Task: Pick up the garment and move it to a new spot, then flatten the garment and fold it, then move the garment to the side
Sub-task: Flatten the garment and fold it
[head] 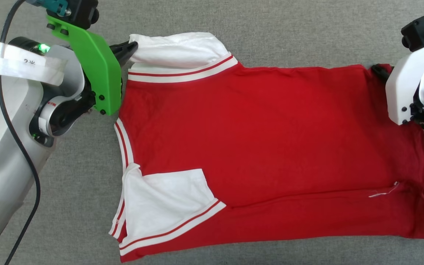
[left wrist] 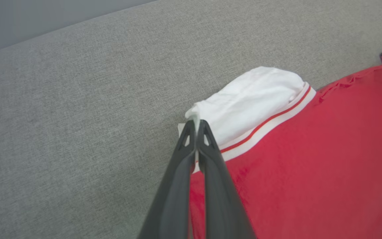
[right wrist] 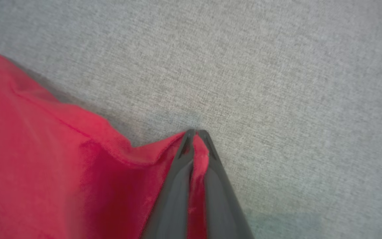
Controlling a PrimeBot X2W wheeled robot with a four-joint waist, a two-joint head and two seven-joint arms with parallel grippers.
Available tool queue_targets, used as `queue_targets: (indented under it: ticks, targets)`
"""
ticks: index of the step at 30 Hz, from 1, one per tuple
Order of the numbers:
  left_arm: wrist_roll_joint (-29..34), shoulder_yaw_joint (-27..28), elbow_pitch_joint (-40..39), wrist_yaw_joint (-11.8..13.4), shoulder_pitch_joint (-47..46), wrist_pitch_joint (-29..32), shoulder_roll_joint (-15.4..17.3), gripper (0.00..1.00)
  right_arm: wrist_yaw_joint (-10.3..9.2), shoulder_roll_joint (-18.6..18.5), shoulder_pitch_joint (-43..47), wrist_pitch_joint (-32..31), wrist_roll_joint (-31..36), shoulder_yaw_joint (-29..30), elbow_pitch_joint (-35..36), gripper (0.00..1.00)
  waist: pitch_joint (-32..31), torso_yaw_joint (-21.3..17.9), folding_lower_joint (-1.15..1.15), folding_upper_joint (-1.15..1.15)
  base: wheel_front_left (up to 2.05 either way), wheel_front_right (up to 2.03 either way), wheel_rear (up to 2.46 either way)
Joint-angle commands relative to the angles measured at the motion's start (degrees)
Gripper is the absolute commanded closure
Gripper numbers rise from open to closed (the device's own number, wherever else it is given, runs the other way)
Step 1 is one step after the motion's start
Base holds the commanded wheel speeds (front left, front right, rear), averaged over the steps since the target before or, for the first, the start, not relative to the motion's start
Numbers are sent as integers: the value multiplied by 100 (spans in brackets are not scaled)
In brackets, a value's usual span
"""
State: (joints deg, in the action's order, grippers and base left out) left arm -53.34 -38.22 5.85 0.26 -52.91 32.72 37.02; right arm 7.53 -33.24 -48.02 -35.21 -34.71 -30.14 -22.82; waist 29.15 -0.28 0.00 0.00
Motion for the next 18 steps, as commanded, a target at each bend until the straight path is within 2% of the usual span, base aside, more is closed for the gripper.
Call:
queue_targets:
  ticks: [1,11,18]
  targets:
    - [2,40,62,-27,70,-75,-36,100,-4,7,112,72,-49,-53,-164,100,-87,-24,0,0,0,0,0]
    - [-68,102,545,-85,365,-514,-114,100,-4,50,223,1098,-153,452,-558,100,-629,-52,0,0,0,0,0]
    - [-144,75,681,-132,684,-762,-194,100,-4,40,673,1746,-402,783,-688,100,-1065,77,0,0,0,0,0]
